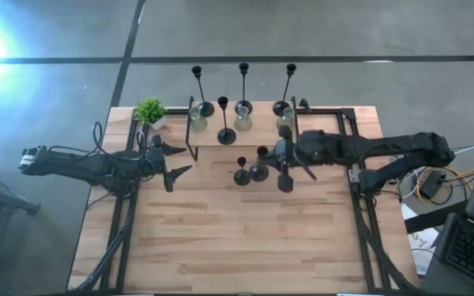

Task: Pick & Place candle stick holders
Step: Put the black candle holder on the shelf

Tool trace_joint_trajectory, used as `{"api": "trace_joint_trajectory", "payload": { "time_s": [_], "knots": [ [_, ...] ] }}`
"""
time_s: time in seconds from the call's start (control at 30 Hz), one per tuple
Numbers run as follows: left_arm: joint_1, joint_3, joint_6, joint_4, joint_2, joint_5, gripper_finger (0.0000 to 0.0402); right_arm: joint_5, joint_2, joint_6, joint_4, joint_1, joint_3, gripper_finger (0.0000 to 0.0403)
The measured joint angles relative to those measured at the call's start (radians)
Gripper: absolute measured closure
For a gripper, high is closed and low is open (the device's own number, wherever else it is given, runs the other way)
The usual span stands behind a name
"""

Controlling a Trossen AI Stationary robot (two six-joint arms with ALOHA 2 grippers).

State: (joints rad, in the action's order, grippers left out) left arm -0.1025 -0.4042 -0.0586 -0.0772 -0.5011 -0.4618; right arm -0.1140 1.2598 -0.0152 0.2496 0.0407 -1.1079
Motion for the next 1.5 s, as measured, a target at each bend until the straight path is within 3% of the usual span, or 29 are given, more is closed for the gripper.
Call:
{"api": "trace_joint_trajectory", "payload": {
  "time_s": [0.27, 0.5, 0.87, 1.5],
  "knots": [
    [0.0, 0.0, 0.001, 0.002, 0.0, 0.0, 0.0101, 0.095, 0.005, 0.064, 0.032, -0.09, -0.101, 0.0394],
    [0.0, 0.0, 0.001, 0.002, 0.0, 0.0, 0.0101, 0.238, 0.005, 0.051, 0.013, -0.213, -0.104, 0.0394],
    [0.0, 0.0, 0.003, 0.002, 0.0, 0.0, 0.0101, 0.35, 0.035, 0.076, -0.007, -0.345, -0.094, 0.0394],
    [0.0, 0.0, 0.016, -0.002, 0.0, 0.001, 0.0101, 0.413, 0.207, 0.131, -0.059, -0.409, -0.159, 0.0394]
  ]
}}
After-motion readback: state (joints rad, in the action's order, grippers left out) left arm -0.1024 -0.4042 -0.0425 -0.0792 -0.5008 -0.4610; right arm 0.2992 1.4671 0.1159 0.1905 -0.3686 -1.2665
